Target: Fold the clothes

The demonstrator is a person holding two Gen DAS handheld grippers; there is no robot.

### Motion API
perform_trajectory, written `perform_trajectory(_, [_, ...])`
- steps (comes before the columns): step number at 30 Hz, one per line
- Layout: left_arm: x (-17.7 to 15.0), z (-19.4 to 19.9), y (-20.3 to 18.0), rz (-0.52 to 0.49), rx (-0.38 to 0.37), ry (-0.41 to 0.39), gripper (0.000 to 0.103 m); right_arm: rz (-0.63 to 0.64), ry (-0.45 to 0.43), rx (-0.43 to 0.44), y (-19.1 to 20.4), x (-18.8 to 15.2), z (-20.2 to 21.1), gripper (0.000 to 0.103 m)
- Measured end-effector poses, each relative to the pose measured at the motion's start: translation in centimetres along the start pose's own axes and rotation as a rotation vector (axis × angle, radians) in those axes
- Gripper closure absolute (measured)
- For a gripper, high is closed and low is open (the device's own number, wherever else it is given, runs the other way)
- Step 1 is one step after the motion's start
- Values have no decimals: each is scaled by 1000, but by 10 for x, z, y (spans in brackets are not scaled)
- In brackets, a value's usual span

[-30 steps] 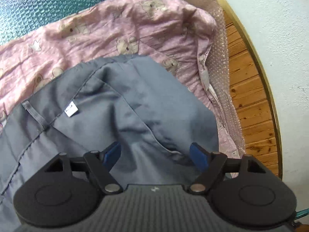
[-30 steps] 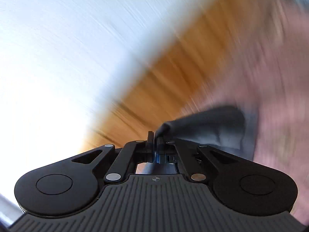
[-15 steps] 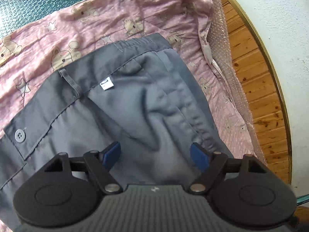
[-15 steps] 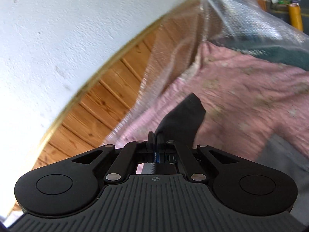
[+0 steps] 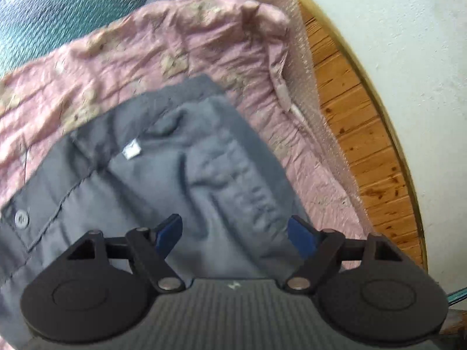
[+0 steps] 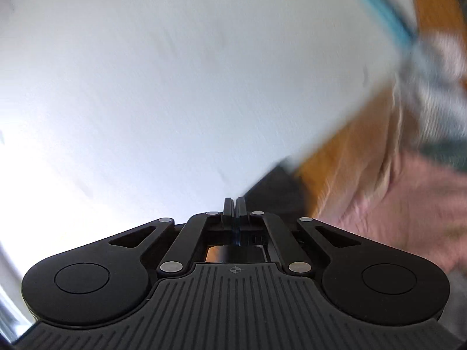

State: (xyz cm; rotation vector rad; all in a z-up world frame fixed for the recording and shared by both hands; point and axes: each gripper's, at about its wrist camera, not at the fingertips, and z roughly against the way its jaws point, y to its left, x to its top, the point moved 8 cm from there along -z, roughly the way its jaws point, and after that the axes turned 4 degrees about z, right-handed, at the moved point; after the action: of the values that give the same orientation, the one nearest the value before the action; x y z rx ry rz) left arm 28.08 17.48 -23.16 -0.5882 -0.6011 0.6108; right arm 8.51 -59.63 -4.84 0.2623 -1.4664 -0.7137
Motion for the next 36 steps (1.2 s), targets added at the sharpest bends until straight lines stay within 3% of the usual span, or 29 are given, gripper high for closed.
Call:
perform_trajectory(1, [11,0,0,11,8,-25,17,-50,33,-137,-46,-8,21,103])
perform_trajectory(3, [30,-2,7,35,46,-56,17,-212,195,-452,-159,-48,52,103])
perform_trajectory(4, [37,-5,12,44,75,-61,17,-259,242,-552,-190,-64,69,103])
perform_trajectory(6, [48,-8,24,49,137,-64,17,-288,274,-648,-219,-83,98,103])
perform_trajectory(8, [40,-1,33,44,160,-33,17,-311,283,-665,-223,-99,109,97])
perform_trajectory(9, [32,3,37,45,150,-7,17,-317,297,-647,-218,-109,107,97])
perform_trajectory(11, [4,12,45,21,140,56,17,-310,362,-577,-202,-133,92,87])
perform_trajectory(13, [-27,18,62,21,170,103,17,-265,444,-497,-179,-161,72,51])
perform_trajectory(15, [-54,21,80,66,212,133,17,-209,510,-429,-156,-186,52,48])
perform_trajectory(19, [-80,21,99,125,222,151,17,-165,614,-351,-124,-218,19,41])
perform_trajectory(24, [-51,28,82,82,166,68,17,-91,649,-289,-92,-218,-26,37])
perform_trajectory(28, [6,48,92,68,213,-73,15,64,666,-192,-35,-210,-64,36])
perform_trajectory(29, [19,54,101,69,234,-102,13,123,679,-152,-15,-212,-73,35])
perform_trajectory(31, [39,48,114,27,277,-83,12,267,716,-53,35,-224,-87,27])
perform_trajectory(34, [62,29,122,-30,319,-51,14,496,799,153,128,-270,-116,21])
perform_trajectory(36, [65,20,111,-41,274,-37,14,650,846,306,198,-315,-129,16])
